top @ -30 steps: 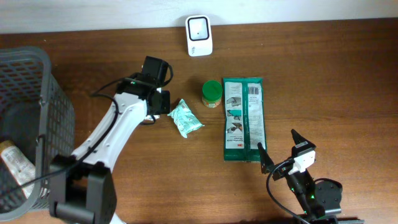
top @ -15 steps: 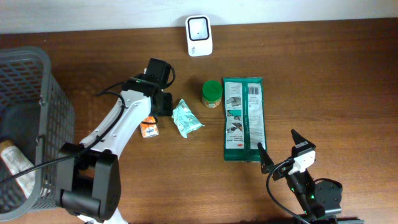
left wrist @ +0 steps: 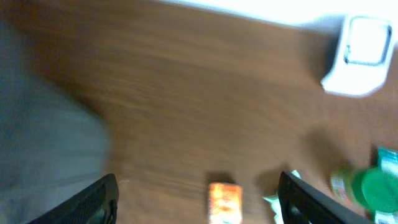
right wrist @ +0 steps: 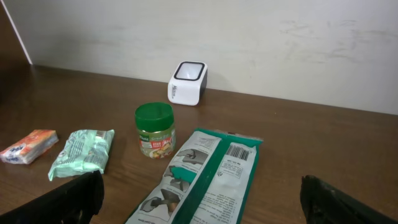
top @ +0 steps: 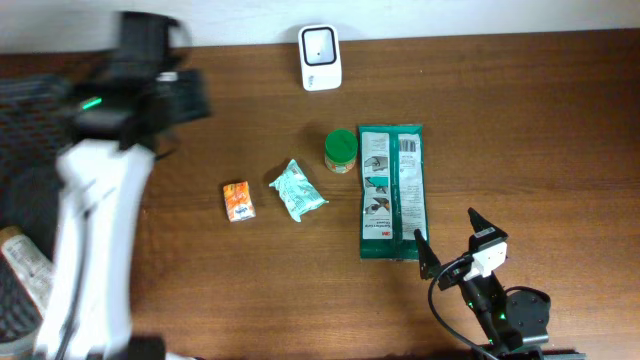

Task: Scan the item barcode
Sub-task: 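Reach the left gripper into the basket and grasp the white tube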

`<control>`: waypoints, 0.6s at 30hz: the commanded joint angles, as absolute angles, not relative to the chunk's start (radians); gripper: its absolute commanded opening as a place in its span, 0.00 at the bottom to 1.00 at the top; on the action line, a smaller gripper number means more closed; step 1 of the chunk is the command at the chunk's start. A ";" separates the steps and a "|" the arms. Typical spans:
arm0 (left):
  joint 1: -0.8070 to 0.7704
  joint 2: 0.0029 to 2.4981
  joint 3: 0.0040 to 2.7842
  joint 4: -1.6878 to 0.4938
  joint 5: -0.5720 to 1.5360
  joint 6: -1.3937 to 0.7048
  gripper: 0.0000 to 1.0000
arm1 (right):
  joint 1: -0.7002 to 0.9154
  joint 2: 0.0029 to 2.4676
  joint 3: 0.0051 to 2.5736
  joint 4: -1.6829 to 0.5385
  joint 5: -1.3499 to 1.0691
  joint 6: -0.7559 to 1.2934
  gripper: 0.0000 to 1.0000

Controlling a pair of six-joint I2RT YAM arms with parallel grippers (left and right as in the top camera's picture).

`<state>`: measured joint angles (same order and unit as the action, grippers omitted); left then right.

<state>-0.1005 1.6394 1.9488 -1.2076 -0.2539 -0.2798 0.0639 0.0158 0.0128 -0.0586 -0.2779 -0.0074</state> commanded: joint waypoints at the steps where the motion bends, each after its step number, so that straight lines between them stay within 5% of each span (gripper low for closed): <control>1: 0.093 1.485 1.985 -1.240 -0.361 -0.305 0.79 | 0.059 0.009 0.014 -0.072 -0.277 -0.011 0.98; 8: 0.516 1.440 1.948 -1.267 -0.326 -0.381 0.78 | 0.059 0.009 0.014 -0.072 -0.277 -0.011 0.98; 18: 0.712 1.567 1.641 -1.212 -0.330 -0.365 0.80 | 0.059 0.009 0.014 -0.072 -0.277 -0.011 0.98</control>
